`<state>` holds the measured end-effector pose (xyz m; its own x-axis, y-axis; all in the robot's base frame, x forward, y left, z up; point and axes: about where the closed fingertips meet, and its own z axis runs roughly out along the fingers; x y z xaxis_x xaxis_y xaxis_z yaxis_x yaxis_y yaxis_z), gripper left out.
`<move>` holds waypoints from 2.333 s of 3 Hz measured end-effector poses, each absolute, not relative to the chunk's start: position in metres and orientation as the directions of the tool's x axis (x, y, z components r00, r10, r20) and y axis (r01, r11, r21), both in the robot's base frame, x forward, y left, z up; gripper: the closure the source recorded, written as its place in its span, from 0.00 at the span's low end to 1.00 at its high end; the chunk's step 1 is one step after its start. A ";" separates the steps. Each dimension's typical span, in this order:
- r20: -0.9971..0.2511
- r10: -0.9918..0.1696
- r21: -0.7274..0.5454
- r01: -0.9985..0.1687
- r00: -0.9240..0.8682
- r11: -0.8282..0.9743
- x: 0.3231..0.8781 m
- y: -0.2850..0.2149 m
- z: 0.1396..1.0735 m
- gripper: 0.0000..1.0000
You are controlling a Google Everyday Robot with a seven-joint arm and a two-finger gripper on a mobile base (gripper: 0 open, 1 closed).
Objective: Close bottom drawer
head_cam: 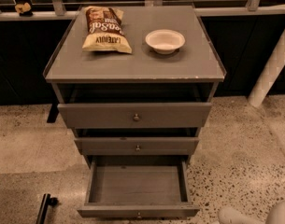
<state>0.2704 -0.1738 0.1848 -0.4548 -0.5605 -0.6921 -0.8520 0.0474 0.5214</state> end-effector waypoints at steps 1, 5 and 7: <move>-0.734 -0.534 0.467 -0.883 -0.419 0.051 0.285 -0.160 0.189 0.00; -0.798 -0.359 0.483 -0.870 -0.484 0.099 0.353 -0.114 0.153 0.00; -0.862 -0.299 0.331 -0.901 -0.409 0.279 0.361 -0.093 0.191 0.00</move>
Offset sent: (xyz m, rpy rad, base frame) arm 0.0612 0.0321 -0.0233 0.1273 -0.0547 -0.1119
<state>0.3607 -0.0934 0.1912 -0.4094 -0.2986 -0.8621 -0.9013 0.2790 0.3314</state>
